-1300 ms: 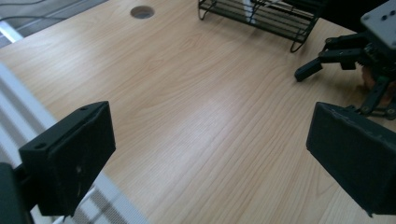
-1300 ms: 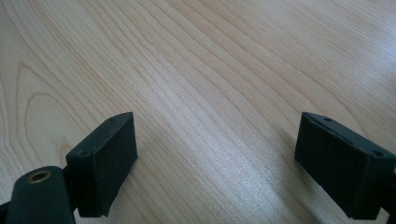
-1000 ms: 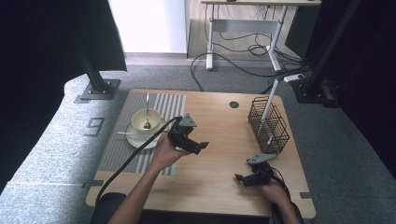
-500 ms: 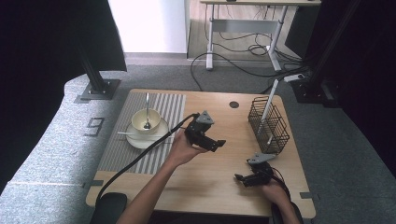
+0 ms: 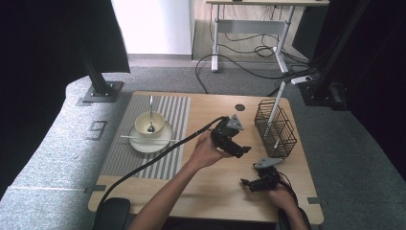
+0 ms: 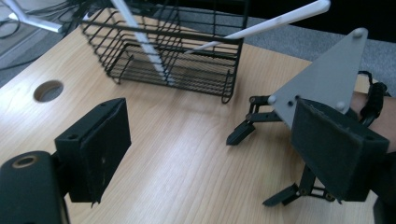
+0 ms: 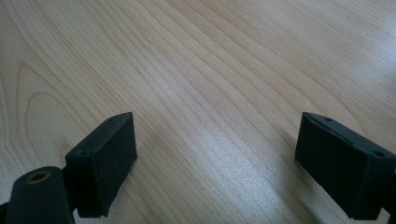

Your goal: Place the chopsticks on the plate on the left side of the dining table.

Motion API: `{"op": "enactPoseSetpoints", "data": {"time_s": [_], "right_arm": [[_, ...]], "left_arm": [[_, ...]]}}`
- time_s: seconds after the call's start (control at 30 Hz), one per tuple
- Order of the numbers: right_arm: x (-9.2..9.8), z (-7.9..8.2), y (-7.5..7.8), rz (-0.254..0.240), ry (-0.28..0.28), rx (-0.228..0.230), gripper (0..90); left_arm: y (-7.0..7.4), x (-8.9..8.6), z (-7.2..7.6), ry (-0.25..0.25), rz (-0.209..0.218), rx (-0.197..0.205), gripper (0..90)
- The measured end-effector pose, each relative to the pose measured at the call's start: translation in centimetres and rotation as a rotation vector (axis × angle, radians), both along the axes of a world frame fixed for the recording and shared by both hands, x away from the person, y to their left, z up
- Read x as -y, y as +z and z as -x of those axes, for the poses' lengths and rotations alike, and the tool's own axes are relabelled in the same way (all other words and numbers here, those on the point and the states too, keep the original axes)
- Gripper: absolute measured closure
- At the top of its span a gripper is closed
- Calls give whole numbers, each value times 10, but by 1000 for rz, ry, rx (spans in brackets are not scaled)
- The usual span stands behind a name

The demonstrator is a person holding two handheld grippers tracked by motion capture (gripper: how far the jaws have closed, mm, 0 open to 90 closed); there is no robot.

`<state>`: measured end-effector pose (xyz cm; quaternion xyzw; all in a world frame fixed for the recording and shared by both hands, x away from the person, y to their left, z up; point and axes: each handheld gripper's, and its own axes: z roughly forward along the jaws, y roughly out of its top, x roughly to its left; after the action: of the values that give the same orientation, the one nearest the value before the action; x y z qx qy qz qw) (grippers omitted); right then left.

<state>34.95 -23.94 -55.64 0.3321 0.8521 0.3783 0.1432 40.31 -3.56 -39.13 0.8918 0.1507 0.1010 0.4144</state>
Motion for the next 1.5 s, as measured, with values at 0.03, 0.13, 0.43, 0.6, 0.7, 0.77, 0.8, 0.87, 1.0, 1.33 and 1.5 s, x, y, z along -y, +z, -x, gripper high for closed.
{"op": "enactPoseSetpoints", "data": {"time_s": [0.03,0.13,0.43,0.6,0.7,0.77,0.8,0.87,1.0,1.33,1.5], "right_arm": [[0,0,0,0,0,0,119],[0,0,0,0,1,-1,119],[0,0,0,-1,4,-1,119],[1,1,0,-3,6,-3,119],[2,1,0,-6,7,-4,120],[3,2,0,-8,6,-6,120],[3,2,0,-10,6,-6,120],[4,2,0,-9,6,-5,120],[4,2,0,-12,9,-6,120],[5,2,0,-11,13,0,120],[5,2,0,-12,12,-4,120]], "left_arm": [[0,4,0,-6,-4,0,124],[-1,15,1,-21,-5,-1,131],[0,47,4,-68,-2,-8,142],[-1,65,6,-102,-9,-7,156],[-3,75,8,-112,-5,0,191],[-5,80,8,-118,-10,5,227],[-5,82,8,-119,-13,11,258],[-6,86,9,-117,-16,19,306],[-7,89,7,-97,12,17,419],[-7,93,6,-74,5,54,679],[-3,92,8,-27,-20,113,738]]}}
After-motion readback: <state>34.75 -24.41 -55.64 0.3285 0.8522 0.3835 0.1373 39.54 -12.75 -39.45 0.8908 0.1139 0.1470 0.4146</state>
